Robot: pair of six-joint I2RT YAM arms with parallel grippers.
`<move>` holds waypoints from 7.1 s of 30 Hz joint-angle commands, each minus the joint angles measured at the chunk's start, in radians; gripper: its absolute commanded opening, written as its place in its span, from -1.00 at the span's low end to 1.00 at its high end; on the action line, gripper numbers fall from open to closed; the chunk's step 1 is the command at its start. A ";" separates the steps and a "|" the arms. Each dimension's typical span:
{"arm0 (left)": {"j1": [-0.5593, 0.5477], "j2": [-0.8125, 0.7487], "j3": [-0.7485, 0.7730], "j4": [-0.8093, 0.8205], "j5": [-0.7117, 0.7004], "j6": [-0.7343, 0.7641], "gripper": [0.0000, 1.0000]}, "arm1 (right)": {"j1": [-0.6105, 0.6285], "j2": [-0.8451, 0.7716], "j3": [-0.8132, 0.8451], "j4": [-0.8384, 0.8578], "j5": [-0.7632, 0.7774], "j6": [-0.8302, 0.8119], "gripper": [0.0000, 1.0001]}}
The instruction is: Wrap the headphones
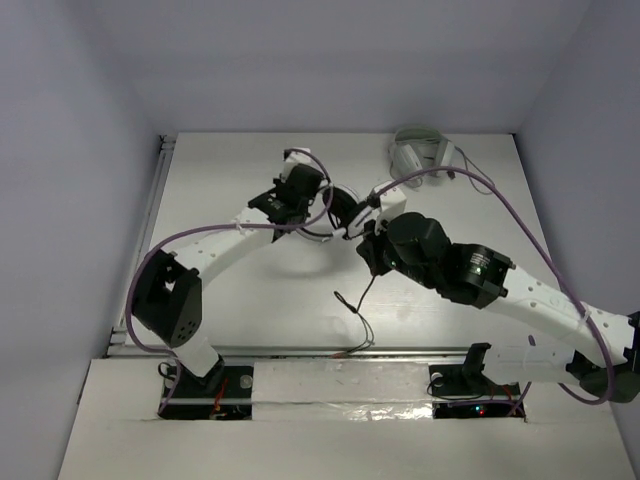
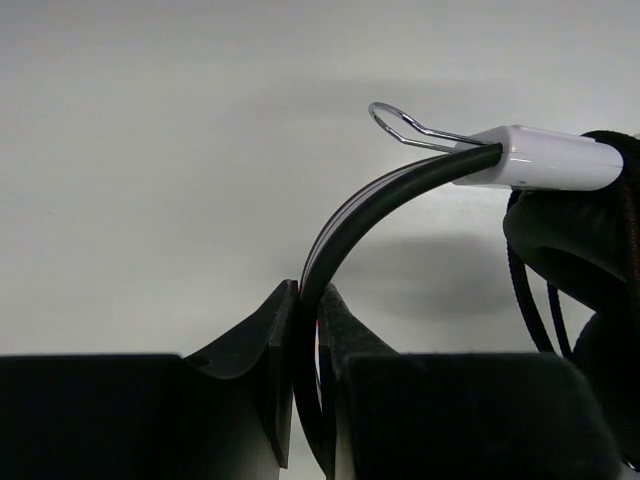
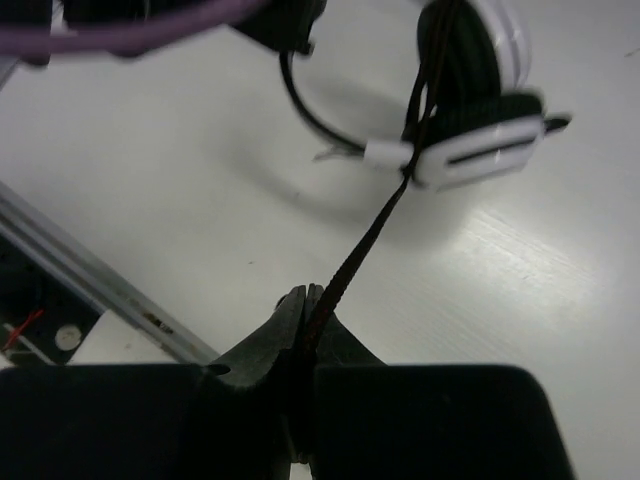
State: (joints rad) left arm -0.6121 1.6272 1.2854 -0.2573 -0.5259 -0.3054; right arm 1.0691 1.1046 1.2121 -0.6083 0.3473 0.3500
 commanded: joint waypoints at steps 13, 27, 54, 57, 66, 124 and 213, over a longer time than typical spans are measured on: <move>-0.216 -0.276 -0.118 -0.207 -0.089 0.176 -1.00 | -0.003 0.055 0.128 -0.079 0.306 -0.160 -1.00; -0.271 -0.497 -0.152 -0.188 0.395 0.262 -1.00 | -0.093 0.167 0.153 0.094 0.393 -0.230 -0.90; -0.173 -0.606 0.095 -0.082 0.814 0.204 -1.00 | -0.498 0.043 -0.425 0.896 -0.520 0.029 -0.46; -0.152 -0.587 0.178 -0.085 0.813 0.183 -1.00 | -0.508 0.076 -0.465 1.019 -0.591 0.058 -0.34; -0.141 -0.474 0.466 -0.108 0.874 0.118 -1.00 | -0.508 0.265 -0.439 1.142 -0.593 0.095 -0.28; -0.072 -0.268 0.807 -0.112 0.656 -0.037 -1.00 | -0.508 -0.152 -0.634 0.961 -0.450 0.097 0.95; -0.170 -0.610 -0.206 -0.033 0.492 0.219 -1.00 | -0.190 0.129 0.081 0.487 0.282 -0.364 -1.00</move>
State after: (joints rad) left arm -0.7784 1.0912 1.0428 -0.3817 -0.1993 -0.0727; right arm 0.9360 1.2308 1.3193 -0.2268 0.7120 -0.0048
